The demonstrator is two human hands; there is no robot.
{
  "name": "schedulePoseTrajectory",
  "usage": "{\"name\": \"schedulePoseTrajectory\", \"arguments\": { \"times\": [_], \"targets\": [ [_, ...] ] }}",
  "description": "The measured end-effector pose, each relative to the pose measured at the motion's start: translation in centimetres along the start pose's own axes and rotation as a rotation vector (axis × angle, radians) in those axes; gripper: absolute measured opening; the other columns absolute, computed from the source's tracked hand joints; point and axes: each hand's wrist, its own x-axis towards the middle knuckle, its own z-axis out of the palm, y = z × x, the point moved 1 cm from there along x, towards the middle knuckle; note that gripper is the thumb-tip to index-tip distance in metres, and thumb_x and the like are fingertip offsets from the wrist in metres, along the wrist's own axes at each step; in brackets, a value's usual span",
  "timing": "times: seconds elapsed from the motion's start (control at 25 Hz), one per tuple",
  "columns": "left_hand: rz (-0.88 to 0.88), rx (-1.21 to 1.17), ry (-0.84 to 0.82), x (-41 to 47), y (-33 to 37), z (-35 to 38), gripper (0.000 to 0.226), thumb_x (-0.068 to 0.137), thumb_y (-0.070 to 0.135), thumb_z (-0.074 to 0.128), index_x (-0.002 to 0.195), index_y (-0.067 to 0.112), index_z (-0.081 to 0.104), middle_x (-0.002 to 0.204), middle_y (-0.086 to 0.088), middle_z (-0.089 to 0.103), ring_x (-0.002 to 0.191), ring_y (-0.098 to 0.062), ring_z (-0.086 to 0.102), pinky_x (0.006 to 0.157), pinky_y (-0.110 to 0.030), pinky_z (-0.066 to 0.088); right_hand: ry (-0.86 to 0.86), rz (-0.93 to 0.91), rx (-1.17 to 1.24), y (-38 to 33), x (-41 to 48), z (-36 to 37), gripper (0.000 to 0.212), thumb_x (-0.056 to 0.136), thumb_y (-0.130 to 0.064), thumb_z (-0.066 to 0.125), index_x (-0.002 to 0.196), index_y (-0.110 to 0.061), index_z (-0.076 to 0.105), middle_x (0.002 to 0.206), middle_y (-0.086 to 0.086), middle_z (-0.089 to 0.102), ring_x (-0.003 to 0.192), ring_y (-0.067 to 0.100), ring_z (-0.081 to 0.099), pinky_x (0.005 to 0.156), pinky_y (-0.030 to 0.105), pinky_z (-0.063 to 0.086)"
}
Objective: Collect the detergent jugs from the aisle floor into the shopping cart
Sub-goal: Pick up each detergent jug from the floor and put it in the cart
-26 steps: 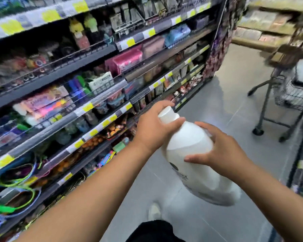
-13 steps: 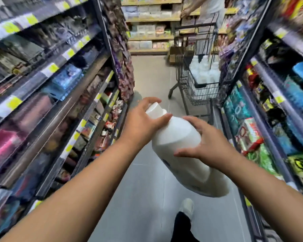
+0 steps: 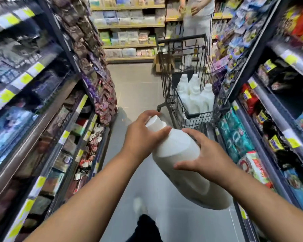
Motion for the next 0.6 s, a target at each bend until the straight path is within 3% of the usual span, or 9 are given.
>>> {"name": "schedulePoseTrajectory", "arguments": {
  "times": [0.08,0.2,0.32,0.44,0.6],
  "targets": [
    [0.009,0.007,-0.039,6.2,-1.4,1.1,0.04,0.07,0.036,0.082,0.105,0.037,0.063,0.101,0.015,0.062,0.1,-0.007,0.059,0.088,-0.022,0.047,0.035,0.035,0.021,0.7,5.6,-0.2,0.099,0.033,-0.066,0.077,0.126,-0.052,0.042,0.116,-0.021,0.06,0.104,0.007,0.057,0.09,0.032,0.048],
    [0.03,-0.023,-0.125,15.5,-3.6,2.4,0.039,0.069,0.04,0.082,0.1,0.044,0.06,0.099,0.021,0.061,0.099,-0.009,0.061,0.088,-0.027,0.05,0.089,0.074,0.032,1.3,13.8,-0.6,0.097,0.037,-0.061,0.082,0.126,-0.049,0.044,0.116,-0.023,0.059,0.105,0.005,0.056,0.088,0.026,0.046],
    [0.069,-0.029,-0.174,23.0,-4.2,3.5,0.041,0.065,0.045,0.082,0.1,0.043,0.061,0.099,0.017,0.065,0.093,-0.01,0.063,0.085,-0.027,0.052,0.144,0.117,0.052,1.3,20.2,-1.5,0.096,0.043,-0.049,0.089,0.128,-0.047,0.045,0.117,-0.019,0.059,0.107,0.008,0.055,0.089,0.028,0.045],
    [0.13,0.012,-0.261,31.0,-3.8,5.4,0.038,0.068,0.044,0.081,0.098,0.043,0.059,0.097,0.02,0.063,0.093,-0.009,0.062,0.082,-0.025,0.049,0.201,0.175,0.059,2.2,26.7,-3.0,0.099,0.041,-0.053,0.088,0.13,-0.048,0.043,0.119,-0.017,0.058,0.107,0.009,0.054,0.088,0.028,0.045],
    [0.191,0.04,-0.305,39.8,-3.4,9.2,0.042,0.069,0.048,0.08,0.105,0.041,0.061,0.107,0.012,0.064,0.094,-0.013,0.062,0.084,-0.032,0.054,0.277,0.224,0.087,4.4,34.2,-5.8,0.098,0.04,-0.055,0.088,0.127,-0.05,0.044,0.116,-0.014,0.059,0.104,0.01,0.054,0.084,0.026,0.043]
  ]
}}
